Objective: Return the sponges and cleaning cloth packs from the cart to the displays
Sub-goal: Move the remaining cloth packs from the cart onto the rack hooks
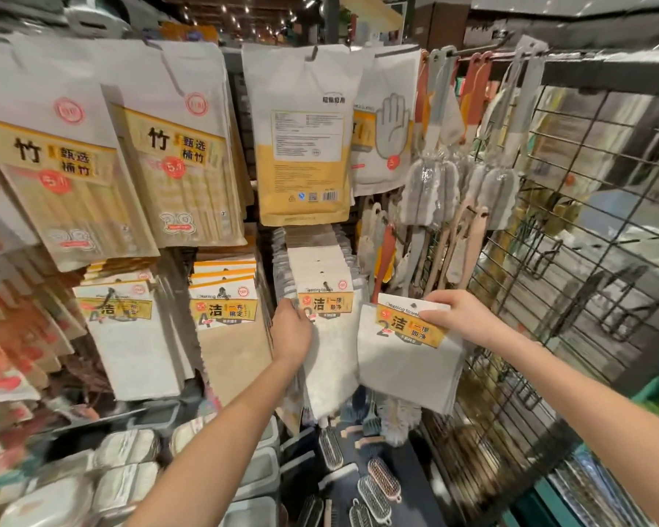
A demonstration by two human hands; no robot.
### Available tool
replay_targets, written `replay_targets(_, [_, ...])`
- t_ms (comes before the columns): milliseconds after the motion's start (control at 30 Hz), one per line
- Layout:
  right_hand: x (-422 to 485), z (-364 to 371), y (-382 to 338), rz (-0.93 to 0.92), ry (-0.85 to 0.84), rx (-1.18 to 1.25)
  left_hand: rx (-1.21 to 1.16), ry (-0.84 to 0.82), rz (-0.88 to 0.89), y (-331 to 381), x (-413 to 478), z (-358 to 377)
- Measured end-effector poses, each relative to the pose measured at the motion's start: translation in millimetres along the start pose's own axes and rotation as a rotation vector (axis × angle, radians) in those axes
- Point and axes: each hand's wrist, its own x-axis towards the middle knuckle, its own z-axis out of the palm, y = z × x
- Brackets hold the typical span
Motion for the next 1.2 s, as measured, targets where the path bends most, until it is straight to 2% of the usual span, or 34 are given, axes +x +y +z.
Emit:
replay_targets(233, [16.8,0.4,-9.6,-0.046,-0.017,-0.067,0.202,-0.079,-0.033,8.6,18.1,-6.0])
replay_targets(667, [54.1,21.5,-8.9,-0.061,-0.157,0.051,0.403,-0.011,-0.141,33.2,86.7,13.3])
replay_targets(833, [60.9,33.1,-20.9,-0.107,-0.187,0.037,0.374,-0.041,-0.184,36.6,90.2,7.3])
replay_targets(1000, [73.6,60.3,-42.3,-0.142,-0.316,0.062,0.275,-0.006,-0.035,33.5,74.6,-15.5])
replay_targets(1200, [94.4,86.9,-47.5,-0.110,-0.196,0.176,0.021,-0.011,0.120,38.2,56.5,-41.1])
